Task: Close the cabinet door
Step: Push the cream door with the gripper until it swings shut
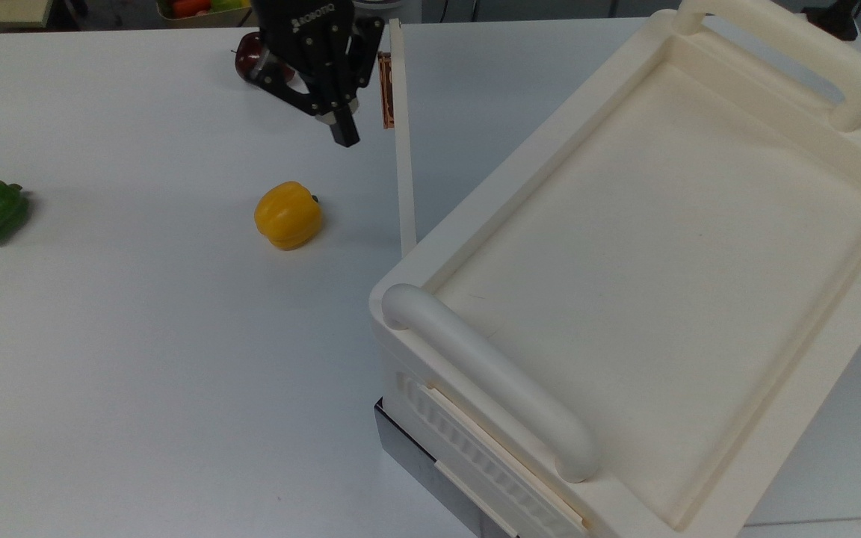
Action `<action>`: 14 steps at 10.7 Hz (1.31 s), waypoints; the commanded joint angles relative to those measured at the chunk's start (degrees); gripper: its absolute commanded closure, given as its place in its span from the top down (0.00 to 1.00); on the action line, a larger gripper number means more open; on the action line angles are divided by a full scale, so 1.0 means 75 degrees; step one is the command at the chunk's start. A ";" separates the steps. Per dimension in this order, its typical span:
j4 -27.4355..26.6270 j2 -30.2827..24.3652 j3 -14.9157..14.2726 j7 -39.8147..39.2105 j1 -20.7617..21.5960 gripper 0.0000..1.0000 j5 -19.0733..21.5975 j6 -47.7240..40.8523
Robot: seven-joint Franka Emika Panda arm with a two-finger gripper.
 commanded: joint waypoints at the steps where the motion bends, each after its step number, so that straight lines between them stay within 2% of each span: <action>1: -0.0075 -0.0099 0.0011 0.0602 0.0284 0.00 0.0151 0.0089; 6: -0.0063 -0.0041 0.0760 0.1703 0.0273 0.00 0.0104 0.0195; 9: -0.0028 0.0123 0.1264 0.2396 0.0285 0.00 0.0022 0.0921; 14: -0.0016 0.0533 0.1265 0.2631 0.0788 0.00 0.0010 0.1578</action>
